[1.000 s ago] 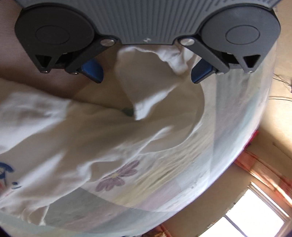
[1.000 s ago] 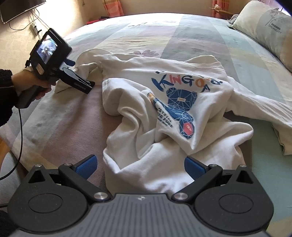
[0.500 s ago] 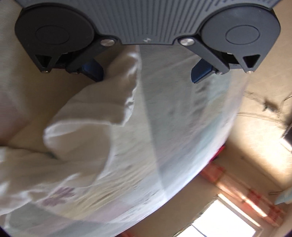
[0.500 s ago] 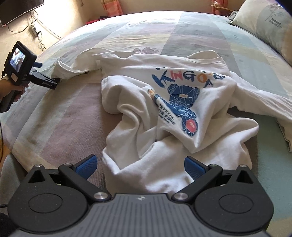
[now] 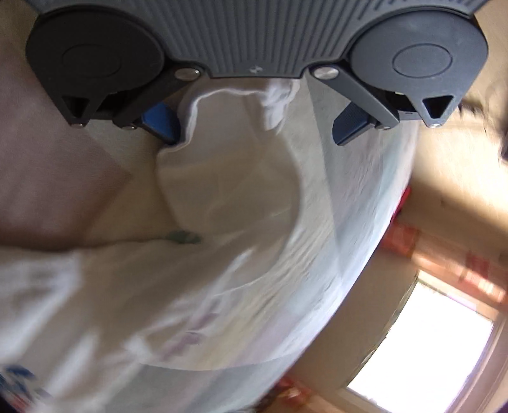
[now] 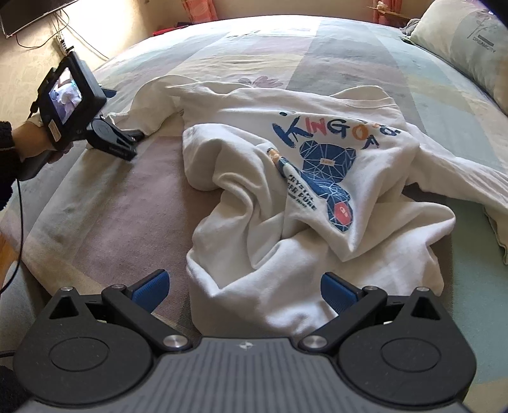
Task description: Fold clothes
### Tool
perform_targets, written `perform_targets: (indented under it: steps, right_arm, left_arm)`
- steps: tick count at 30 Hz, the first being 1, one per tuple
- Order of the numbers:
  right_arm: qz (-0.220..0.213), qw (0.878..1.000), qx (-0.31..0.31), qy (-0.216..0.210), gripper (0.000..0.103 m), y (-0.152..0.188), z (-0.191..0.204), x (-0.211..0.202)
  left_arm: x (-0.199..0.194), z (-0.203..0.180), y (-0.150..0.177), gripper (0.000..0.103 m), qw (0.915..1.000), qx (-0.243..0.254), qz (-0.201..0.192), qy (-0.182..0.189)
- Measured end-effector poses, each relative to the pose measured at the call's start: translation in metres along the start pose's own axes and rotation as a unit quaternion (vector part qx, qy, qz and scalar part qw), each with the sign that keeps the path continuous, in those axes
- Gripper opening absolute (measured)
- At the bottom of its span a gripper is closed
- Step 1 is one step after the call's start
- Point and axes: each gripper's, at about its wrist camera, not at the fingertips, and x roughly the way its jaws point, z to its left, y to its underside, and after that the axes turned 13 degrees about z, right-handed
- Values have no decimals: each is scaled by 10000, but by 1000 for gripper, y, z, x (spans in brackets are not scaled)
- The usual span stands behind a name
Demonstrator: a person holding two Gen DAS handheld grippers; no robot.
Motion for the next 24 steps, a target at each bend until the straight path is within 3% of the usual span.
perform_targets:
  steps: [6,9,14,16,20,24]
  right_arm:
    - [31,9999,144,2,103,0,-7,4]
    - [63,9999,121,-4,103,-1,-6,6]
    - [98,9999,86,16,103,-3,-3,7]
    - [106,9999,83,23,103,-4,-3,8]
    - [116,9999,35,25,103,-8,1,9]
    - [123,9999,-62,37,103,-10,9,10]
  left_arm:
    - [29,63,38,103,9913,-1124,624,-269]
    - [40,91,56,103,9837,-1467,931,-472]
    - [46,126,81,102,9719,-1949,1218,-502]
    - [35,133,86,102,9701,-2148,1094,-285]
    - [-4,142,93,102,9607,-2650,592,580]
    - [-19,139,60,102,9508,-2844,281,1194]
